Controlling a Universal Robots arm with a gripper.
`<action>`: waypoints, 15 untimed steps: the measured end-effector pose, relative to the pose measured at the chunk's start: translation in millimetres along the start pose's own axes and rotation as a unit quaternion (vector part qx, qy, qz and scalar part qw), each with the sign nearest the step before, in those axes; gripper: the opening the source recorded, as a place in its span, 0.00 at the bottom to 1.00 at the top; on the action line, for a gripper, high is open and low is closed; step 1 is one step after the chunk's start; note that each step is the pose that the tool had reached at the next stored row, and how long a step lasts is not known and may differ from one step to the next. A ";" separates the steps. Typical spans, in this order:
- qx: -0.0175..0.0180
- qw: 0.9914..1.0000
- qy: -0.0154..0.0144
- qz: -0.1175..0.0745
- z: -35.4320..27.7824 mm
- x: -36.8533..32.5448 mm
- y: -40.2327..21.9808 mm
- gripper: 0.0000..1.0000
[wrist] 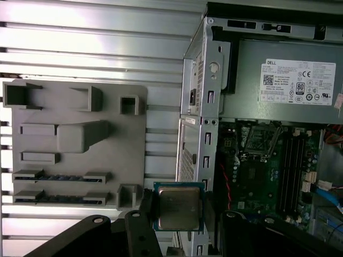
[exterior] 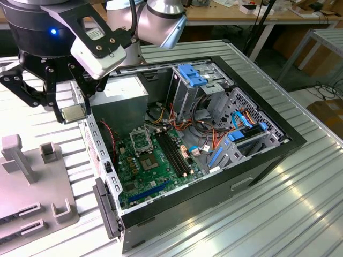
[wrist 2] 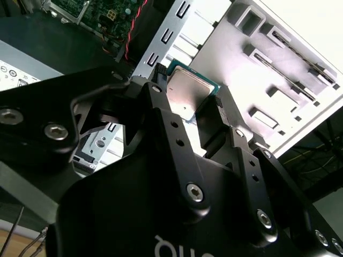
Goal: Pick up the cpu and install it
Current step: 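Pick up the cpu and move it towards the insertion slot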
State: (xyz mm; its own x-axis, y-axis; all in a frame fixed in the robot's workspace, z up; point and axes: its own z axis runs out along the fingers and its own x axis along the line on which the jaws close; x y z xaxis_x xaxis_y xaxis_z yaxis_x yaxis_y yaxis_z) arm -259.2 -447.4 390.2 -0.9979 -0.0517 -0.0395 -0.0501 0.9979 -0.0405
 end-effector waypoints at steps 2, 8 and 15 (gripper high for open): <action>0.000 1.000 -0.001 0.000 0.4 -1.6 0.0 0.47; 0.000 1.000 -0.002 0.000 1.4 -8.1 -0.4 0.47; 0.000 1.000 -0.002 0.000 2.0 -16.8 -0.8 0.47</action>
State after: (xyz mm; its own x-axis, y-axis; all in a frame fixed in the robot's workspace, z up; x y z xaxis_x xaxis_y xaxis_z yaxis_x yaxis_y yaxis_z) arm -242.3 -447.4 388.9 -0.9977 -0.0518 -0.0428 -0.0500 0.9979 -0.0407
